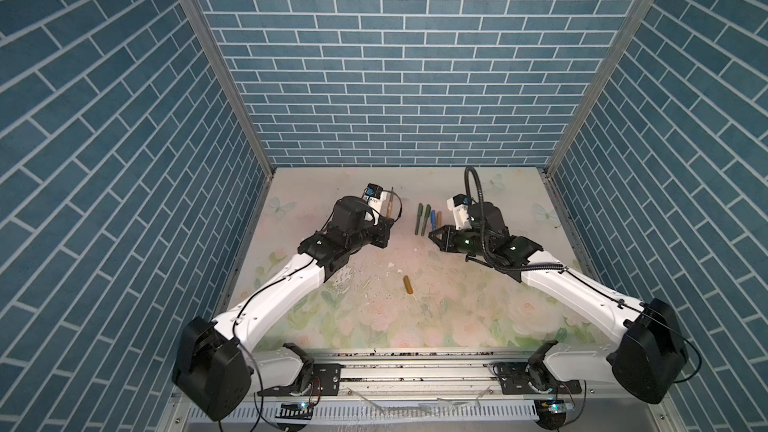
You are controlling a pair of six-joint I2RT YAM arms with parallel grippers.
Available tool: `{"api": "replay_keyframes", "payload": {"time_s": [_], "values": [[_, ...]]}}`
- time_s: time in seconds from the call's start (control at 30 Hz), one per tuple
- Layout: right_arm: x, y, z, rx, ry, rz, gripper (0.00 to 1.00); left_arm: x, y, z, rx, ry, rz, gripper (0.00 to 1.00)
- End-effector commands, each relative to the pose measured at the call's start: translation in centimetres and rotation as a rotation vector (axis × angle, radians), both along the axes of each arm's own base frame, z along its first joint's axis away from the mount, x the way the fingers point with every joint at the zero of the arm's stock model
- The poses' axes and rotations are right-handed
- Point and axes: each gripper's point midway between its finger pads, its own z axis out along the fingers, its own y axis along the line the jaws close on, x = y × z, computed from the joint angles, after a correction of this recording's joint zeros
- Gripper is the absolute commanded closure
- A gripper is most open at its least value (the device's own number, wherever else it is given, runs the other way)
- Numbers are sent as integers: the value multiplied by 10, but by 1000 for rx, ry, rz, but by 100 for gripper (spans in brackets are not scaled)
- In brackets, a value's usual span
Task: Insert the pens into the pen caps
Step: 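Raise the fountain pen upright with the left gripper while the right moves toward the cap, then grasp the tan cap on the table with the right gripper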
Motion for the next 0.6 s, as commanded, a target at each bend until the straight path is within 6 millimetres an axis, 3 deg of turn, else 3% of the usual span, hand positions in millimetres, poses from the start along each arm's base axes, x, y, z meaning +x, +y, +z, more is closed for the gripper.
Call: {"api": "replay_keyframes", "payload": {"time_s": [0.0,0.17,0.3,0.4,0.57], "values": [[-26,-5,-62,-237,105,76,84,5,18,33,-68,-142,100,100],[-45,26,-102,-380,151,215,75,-2,26,45,-93,-177,120,100],[-50,44,-122,-467,164,277,72,-4,24,46,-108,-170,109,100],[-47,46,-137,-539,173,276,71,-6,20,46,-125,-158,89,100],[-42,47,-144,-596,156,263,71,-8,18,49,-142,-158,75,100]]}}
